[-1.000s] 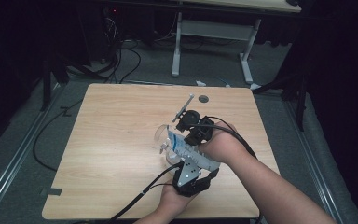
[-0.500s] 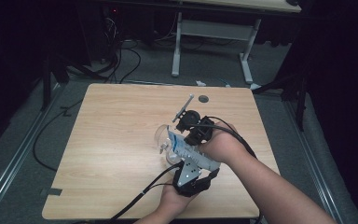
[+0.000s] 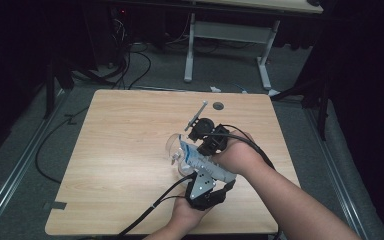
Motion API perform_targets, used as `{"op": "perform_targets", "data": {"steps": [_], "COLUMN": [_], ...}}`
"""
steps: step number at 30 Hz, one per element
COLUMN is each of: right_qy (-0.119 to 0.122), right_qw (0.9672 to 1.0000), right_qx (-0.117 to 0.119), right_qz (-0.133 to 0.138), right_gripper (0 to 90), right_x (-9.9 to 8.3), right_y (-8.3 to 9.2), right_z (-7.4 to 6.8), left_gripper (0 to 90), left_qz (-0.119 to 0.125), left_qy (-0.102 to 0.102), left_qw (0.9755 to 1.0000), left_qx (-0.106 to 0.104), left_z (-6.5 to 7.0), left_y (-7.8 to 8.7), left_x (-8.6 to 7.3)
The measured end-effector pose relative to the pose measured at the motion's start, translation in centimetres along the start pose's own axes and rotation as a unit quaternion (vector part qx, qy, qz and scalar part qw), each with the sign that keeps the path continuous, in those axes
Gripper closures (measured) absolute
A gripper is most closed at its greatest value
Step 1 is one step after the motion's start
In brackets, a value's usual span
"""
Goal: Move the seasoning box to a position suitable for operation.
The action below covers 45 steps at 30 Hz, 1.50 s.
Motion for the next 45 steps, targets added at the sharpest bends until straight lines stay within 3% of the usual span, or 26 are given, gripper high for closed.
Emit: {"op": "perform_targets", "data": {"steps": [45], "right_qy": [0.009], "right_qw": [0.9999], "right_qx": [-0.005], "right_qz": [-0.002], "right_gripper": [90.0], "right_x": [0.33], "right_y": [0.00], "right_z": [-0.18], "left_gripper": [58.5], "left_qz": [0.010], "left_qy": [0.007], "left_qw": [0.9999], "left_qx": [0.000], "left_z": [0.01], "left_y": [0.02], "left_x": [0.19]}}
Point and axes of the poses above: each handheld gripper's, and its own axes: y roughly backward along the jaws, x roughly out of its top, z roughly to its right, the point moved 1 cm from there along -y, roughly forward along the jaws, and after that the axes turned 2 degrees about -x, right-handed, at the moved point
